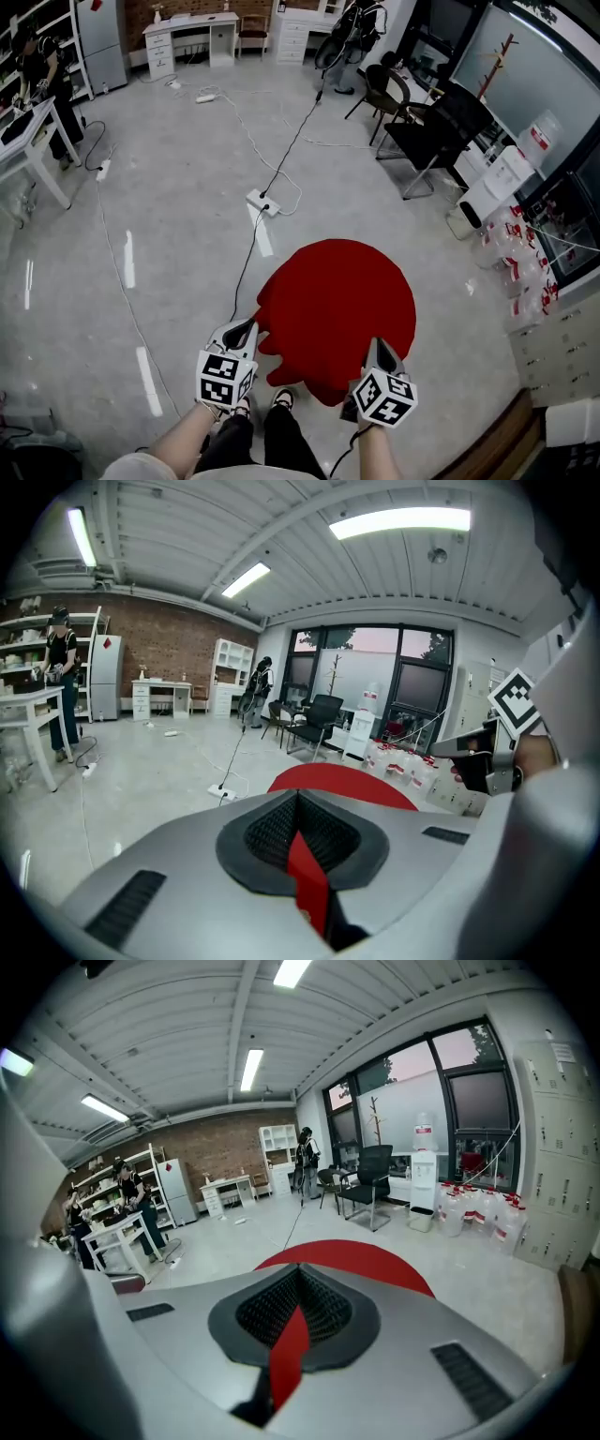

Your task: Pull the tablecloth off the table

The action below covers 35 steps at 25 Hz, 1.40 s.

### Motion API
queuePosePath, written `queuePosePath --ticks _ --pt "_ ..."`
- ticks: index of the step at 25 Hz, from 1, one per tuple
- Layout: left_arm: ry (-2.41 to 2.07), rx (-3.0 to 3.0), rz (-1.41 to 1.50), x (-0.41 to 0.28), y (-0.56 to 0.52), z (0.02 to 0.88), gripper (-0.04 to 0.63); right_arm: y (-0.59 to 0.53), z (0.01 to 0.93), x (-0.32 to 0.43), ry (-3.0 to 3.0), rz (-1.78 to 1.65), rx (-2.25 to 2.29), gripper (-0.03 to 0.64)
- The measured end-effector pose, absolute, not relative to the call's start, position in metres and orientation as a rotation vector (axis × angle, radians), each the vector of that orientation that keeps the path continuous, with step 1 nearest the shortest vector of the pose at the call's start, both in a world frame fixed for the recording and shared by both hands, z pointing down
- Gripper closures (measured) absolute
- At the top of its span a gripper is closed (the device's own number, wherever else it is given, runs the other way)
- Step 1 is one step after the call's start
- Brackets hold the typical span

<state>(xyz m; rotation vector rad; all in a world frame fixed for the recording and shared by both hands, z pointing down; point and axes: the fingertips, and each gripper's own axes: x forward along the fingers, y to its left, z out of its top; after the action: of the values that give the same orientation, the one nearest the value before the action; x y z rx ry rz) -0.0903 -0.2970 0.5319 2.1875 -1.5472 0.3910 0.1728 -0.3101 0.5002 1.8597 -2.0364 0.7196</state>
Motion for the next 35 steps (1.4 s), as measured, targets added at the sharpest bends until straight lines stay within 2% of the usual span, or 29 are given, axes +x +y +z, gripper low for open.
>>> queuePosePath --ticks 13,26,27,30,33,35 --pt "-1.551 2.006 0.476 -0.120 -0.272 0.640 0.578 -0.322 0.596 0.134 -2.003 0.788 1.644 0.592" --pt "-1.355 2.170 0.414 -0.099 -0.300 0.677 0.575 -0.342 0.630 0.119 -1.973 0.841 1.609 0.592" --pt "-1.335 2.186 0.414 -0.096 -0.301 0.681 0.566 -0.344 0.632 0.121 -1.969 0.846 1.612 0.592" --pt "-1.295 2.226 0.435 -0.091 -0.308 0.696 0.463 -0.348 0.638 0.129 -1.954 0.864 1.630 0.592" --pt "-1.240 2.290 0.459 -0.088 -0.313 0.707 0.426 -0.348 0.643 0.134 -1.939 0.885 1.647 0.592" --pt "-1.148 2.360 0.472 -0.082 -0.315 0.713 0.351 -0.349 0.643 0.134 -1.937 0.893 1.647 0.592"
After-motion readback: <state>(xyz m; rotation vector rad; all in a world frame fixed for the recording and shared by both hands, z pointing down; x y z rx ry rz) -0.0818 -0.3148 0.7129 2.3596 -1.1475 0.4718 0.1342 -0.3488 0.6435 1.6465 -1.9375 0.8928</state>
